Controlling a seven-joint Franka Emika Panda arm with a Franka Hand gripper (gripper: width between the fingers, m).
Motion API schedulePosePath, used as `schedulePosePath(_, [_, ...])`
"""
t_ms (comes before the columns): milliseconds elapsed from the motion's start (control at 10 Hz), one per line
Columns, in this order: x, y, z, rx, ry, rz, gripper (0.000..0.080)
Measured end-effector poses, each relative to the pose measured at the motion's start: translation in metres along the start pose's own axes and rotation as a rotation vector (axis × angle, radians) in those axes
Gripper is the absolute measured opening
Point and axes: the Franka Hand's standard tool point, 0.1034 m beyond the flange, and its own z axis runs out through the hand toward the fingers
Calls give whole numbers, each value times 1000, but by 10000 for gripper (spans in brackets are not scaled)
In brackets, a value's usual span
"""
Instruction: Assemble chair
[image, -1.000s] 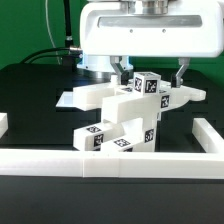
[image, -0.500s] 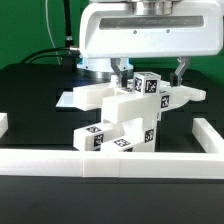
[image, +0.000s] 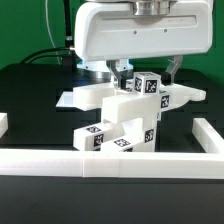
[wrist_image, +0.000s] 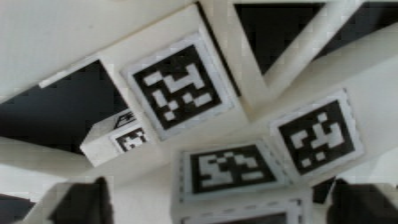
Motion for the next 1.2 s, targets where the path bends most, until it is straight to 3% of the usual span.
schedulePosePath(100, [0,0,0,0,0,0,471])
schedulePosePath(200, [0,0,0,1,0,13,471])
schedulePosePath(300, [0,0,0,0,0,28,272])
schedulePosePath(500, [0,0,0,0,0,30,268])
schedulePosePath(1200, [0,0,1,3,-1,541,268])
